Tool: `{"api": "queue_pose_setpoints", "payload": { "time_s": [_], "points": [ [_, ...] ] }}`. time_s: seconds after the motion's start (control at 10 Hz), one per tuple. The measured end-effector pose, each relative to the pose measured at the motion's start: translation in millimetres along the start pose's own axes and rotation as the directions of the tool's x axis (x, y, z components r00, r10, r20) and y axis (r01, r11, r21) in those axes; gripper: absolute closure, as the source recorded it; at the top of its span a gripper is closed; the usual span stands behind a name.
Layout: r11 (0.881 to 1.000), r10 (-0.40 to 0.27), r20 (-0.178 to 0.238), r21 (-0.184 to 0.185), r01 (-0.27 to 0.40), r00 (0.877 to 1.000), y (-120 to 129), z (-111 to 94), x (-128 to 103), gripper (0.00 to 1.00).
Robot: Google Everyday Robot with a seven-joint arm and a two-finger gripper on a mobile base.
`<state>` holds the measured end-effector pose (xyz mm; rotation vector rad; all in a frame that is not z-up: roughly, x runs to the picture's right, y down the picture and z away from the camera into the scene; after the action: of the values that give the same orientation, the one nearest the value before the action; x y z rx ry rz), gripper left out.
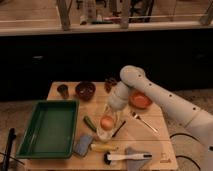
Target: Place apple in paper cup
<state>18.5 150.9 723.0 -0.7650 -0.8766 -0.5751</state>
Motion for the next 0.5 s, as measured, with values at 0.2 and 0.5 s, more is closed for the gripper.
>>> {"api": "queue_pose_setpoints", "payload": {
  "time_s": [0.2, 0.5],
  "points": [
    [1.0, -0.001, 0.007, -0.011, 0.001, 1.0, 0.2, -0.5, 0.2, 0.86],
    [1.0, -0.006, 0.012, -0.022, 0.007, 1.0, 2.4, -0.5, -1.3, 0.56]
  ]
}}
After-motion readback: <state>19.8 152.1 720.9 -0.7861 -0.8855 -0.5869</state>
